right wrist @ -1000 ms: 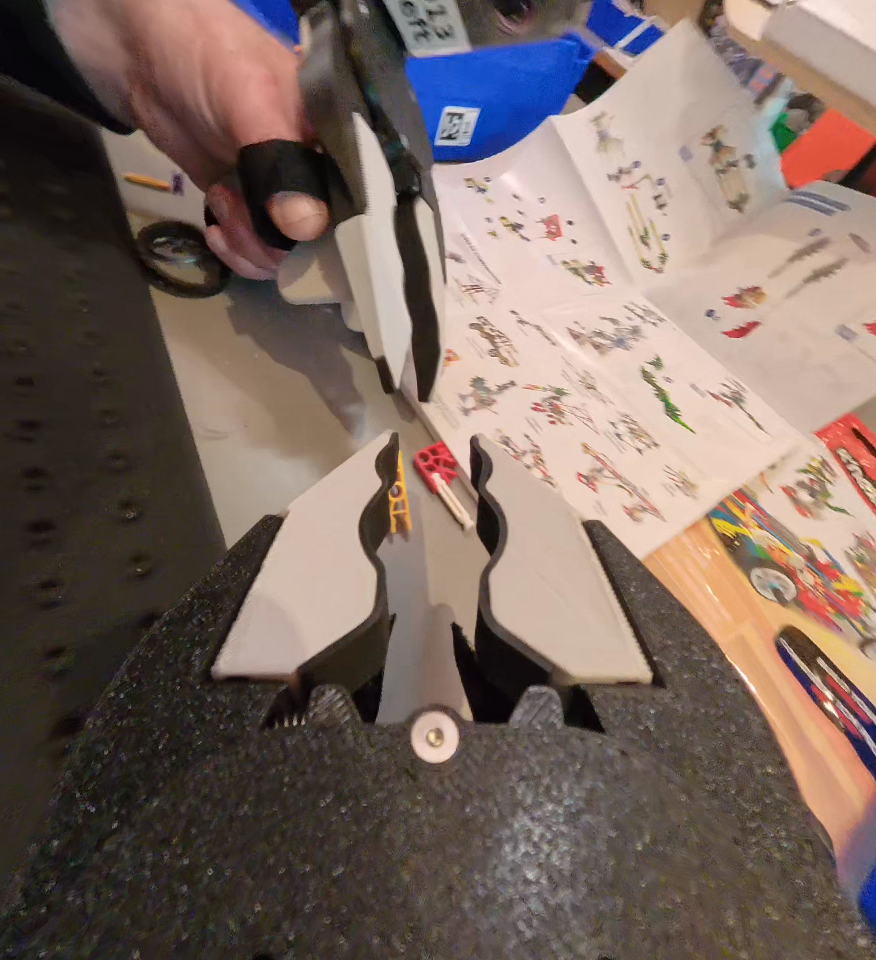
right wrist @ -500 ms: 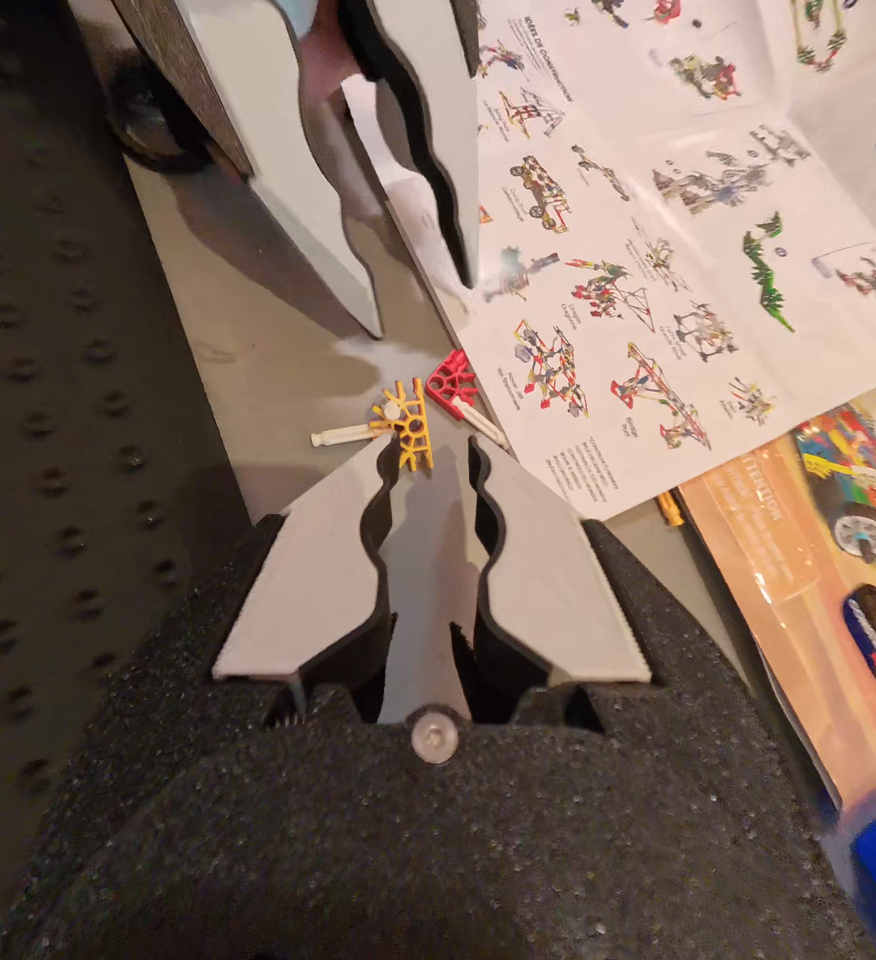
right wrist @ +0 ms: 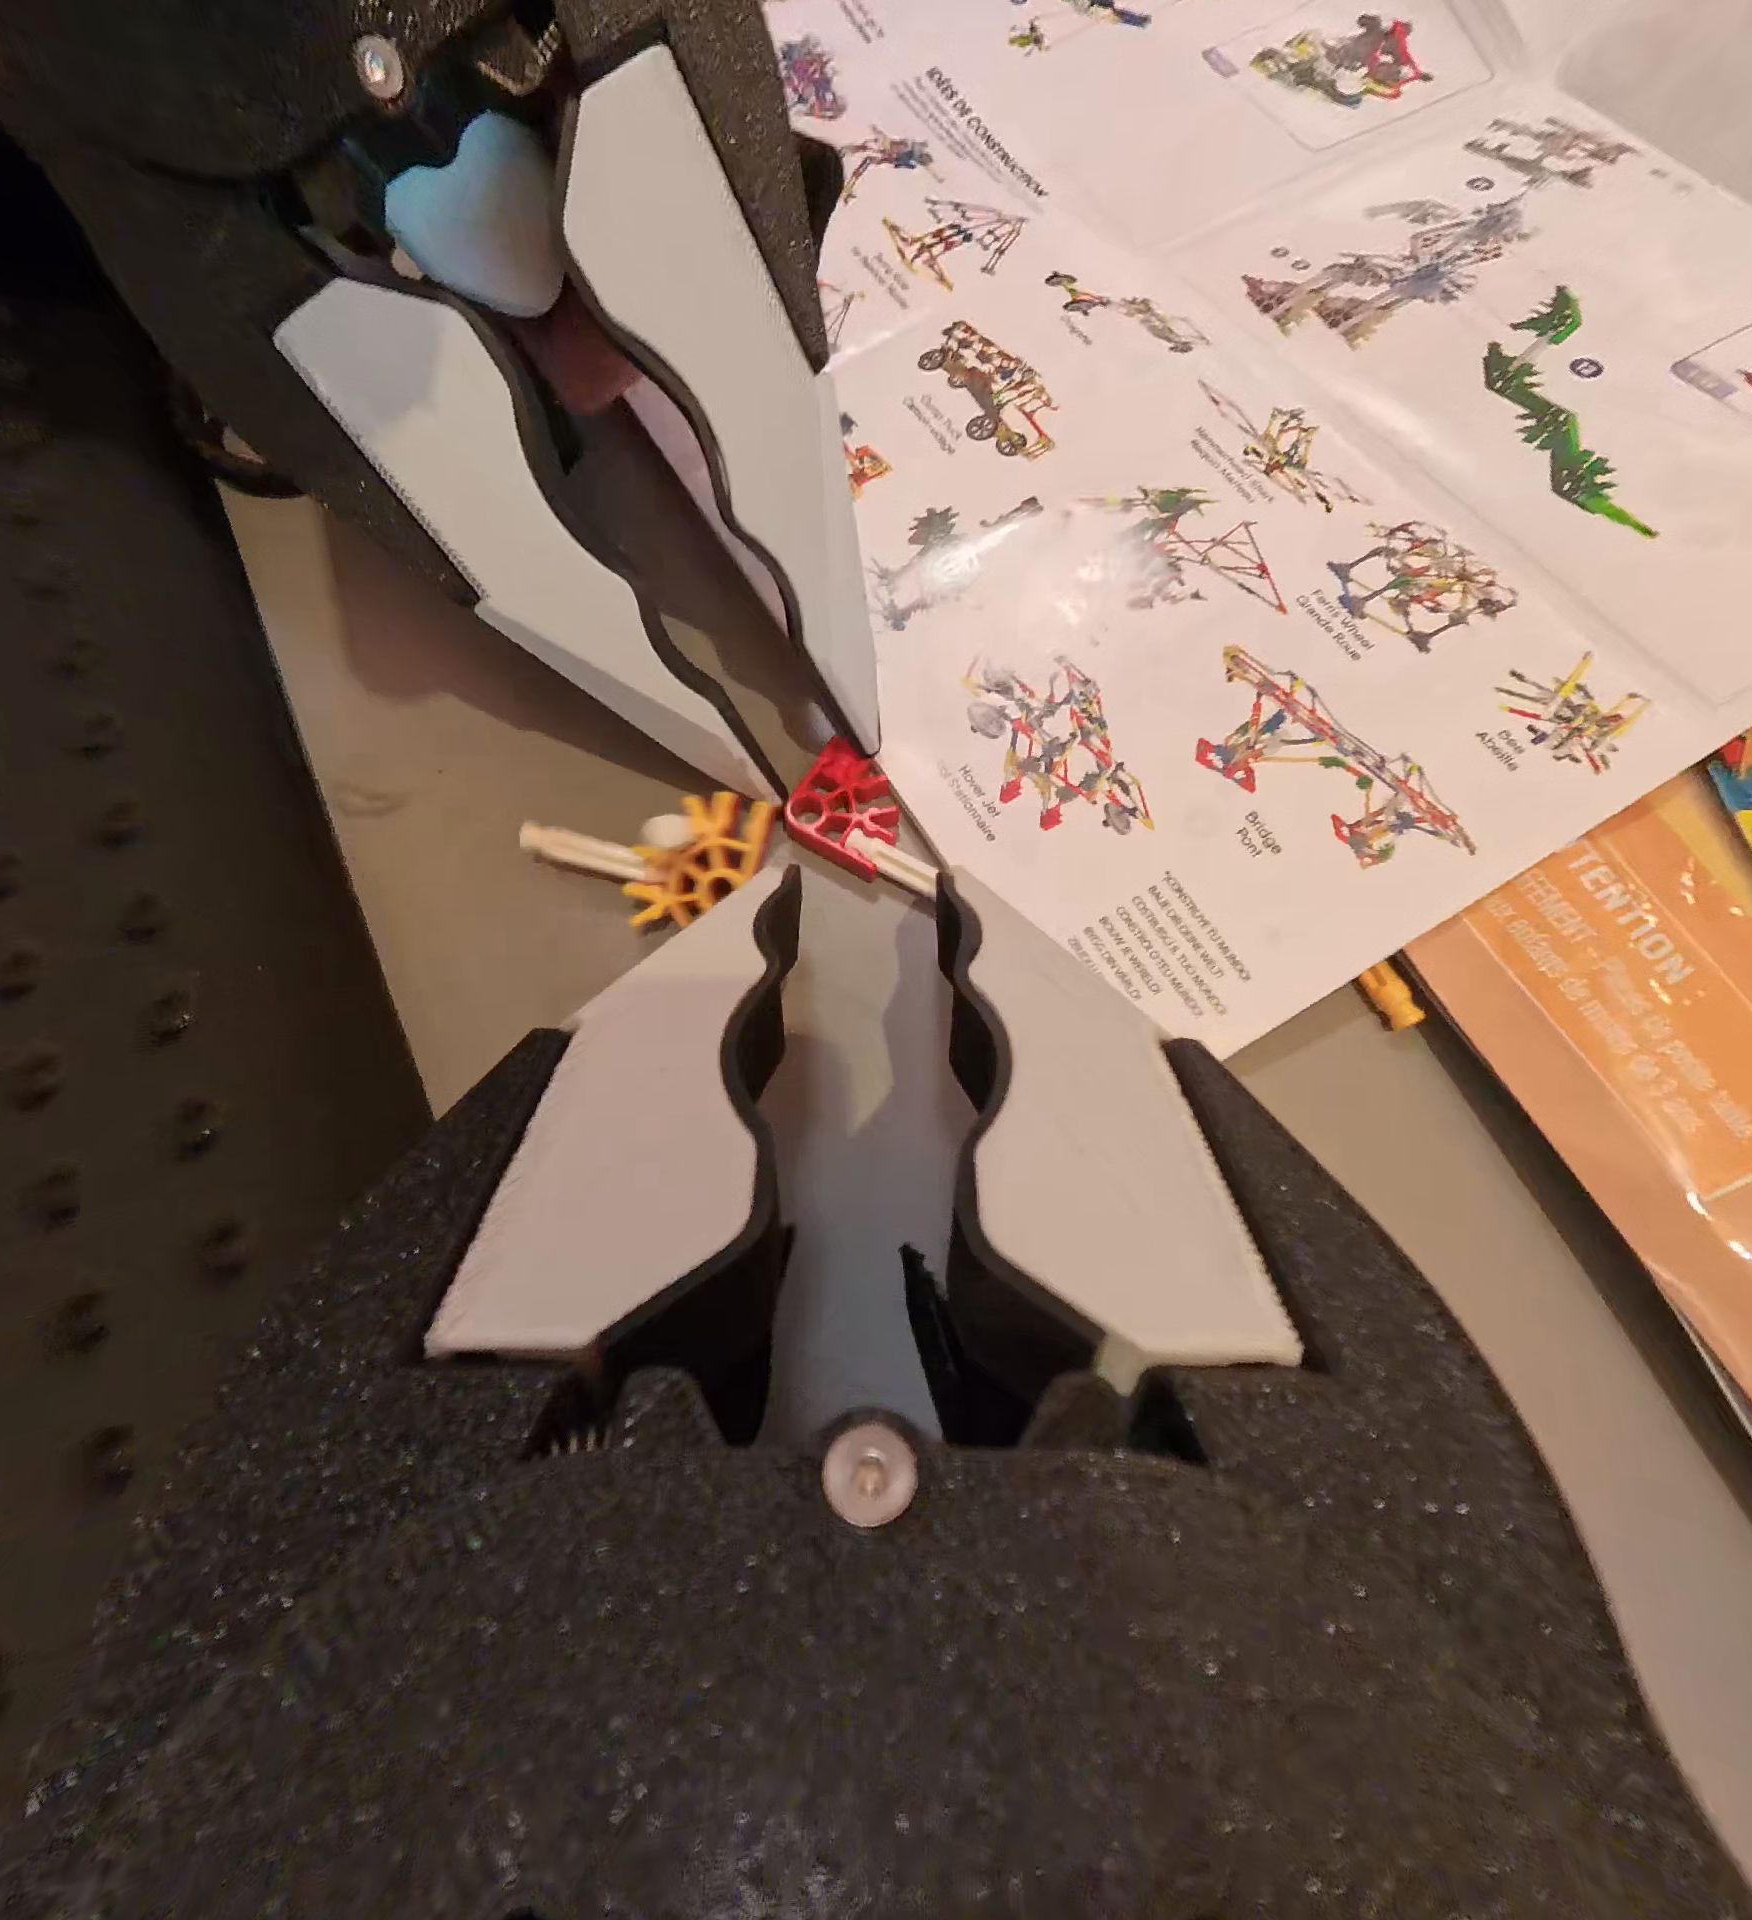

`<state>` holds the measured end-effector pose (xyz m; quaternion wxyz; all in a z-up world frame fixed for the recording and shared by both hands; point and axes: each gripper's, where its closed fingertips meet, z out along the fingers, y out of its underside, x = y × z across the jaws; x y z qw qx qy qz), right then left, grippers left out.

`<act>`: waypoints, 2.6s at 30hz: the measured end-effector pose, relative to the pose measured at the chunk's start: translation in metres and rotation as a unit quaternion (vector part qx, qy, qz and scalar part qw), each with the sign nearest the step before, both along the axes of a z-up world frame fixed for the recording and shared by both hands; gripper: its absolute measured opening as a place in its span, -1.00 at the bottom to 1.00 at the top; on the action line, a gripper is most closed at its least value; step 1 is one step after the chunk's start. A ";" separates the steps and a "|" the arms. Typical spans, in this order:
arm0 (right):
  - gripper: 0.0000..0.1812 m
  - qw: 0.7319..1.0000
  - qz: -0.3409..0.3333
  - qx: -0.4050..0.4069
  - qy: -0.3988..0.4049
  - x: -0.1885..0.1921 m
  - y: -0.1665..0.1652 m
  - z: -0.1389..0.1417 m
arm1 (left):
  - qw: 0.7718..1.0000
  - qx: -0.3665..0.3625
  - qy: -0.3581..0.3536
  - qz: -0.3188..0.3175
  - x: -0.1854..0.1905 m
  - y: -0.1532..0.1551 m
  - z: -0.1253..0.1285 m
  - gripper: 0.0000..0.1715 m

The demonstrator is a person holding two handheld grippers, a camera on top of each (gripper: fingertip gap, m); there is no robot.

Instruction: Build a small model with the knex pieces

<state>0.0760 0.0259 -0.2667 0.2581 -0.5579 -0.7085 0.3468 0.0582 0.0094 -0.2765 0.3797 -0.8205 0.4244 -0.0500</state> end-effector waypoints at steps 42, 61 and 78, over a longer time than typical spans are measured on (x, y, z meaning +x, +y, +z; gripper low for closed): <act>-0.63 0.989 0.018 0.123 -0.081 -0.005 0.007 -0.007 | 0.999 0.013 0.035 0.022 -0.018 0.011 0.001 -0.82; -0.67 0.968 0.180 0.116 -0.131 -0.008 0.015 -0.009 | 1.000 0.001 0.016 0.025 -0.018 0.012 -0.001 -0.80; -0.85 0.970 0.165 0.103 -0.145 0.031 0.004 -0.005 | 0.993 -0.050 -0.051 -0.096 0.030 -0.025 0.006 -0.50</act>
